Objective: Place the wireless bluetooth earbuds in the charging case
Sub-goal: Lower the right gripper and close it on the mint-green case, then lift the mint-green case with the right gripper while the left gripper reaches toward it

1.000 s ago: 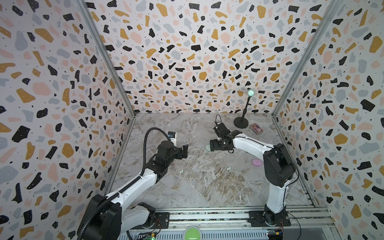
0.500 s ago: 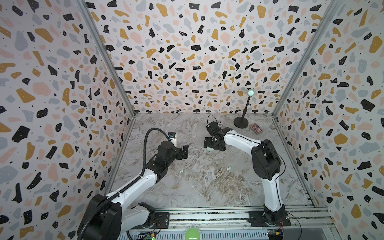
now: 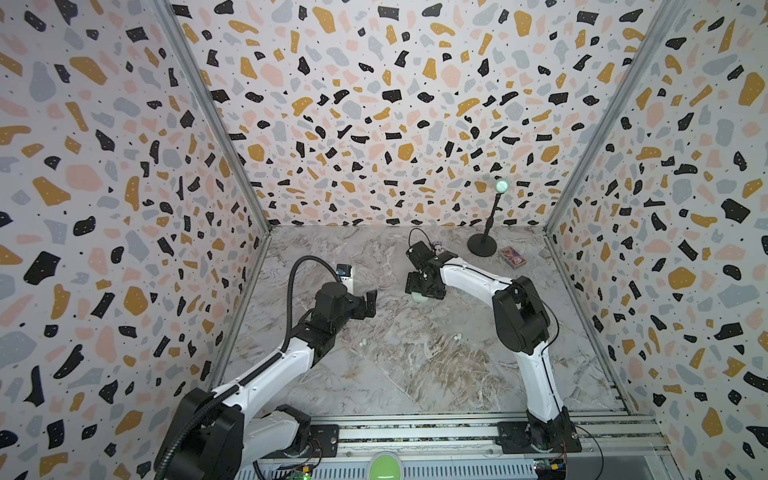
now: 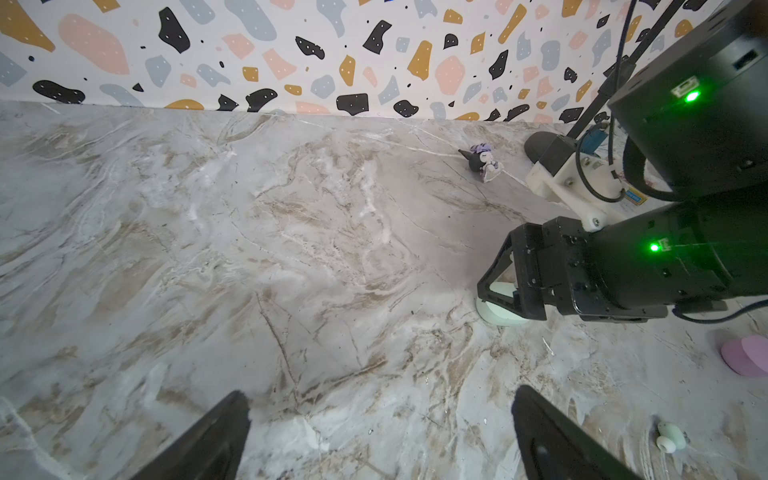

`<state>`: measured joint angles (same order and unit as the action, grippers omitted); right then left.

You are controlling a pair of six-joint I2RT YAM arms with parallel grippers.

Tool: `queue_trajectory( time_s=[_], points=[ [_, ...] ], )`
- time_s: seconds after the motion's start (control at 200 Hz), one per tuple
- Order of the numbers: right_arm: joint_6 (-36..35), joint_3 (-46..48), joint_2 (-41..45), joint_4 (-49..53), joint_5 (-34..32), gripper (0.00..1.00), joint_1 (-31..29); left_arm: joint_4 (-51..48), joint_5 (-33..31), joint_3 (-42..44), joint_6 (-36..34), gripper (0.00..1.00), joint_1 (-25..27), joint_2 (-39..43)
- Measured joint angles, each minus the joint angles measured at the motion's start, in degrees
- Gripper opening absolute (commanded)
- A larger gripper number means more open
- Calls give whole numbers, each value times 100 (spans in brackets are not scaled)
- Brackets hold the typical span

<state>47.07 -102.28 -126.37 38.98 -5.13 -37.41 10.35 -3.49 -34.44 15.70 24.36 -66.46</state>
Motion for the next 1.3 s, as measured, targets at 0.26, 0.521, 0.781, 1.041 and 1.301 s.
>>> queue_trajectory(
  time_s=[0.26, 0.521, 0.781, 1.041, 1.301],
  points=[
    [-31, -22, -105, 28, 22, 75, -11, 2, 0, 2, 0, 100, 0, -2],
    [-98, -20, -142, 42, 61, 68, -28, 2, 2, 2, 0, 100, 0, -15],
    [-127, -20, -142, 42, 68, 58, -35, 4, 2, 2, 0, 100, 0, -15],
    [-216, -20, -142, 39, 83, 53, -33, 20, 24, 2, 0, 100, 0, -26],
    [-411, 411, 304, 39, 254, 52, -31, 55, 264, 2, -4, 100, 0, -157]
  ],
)
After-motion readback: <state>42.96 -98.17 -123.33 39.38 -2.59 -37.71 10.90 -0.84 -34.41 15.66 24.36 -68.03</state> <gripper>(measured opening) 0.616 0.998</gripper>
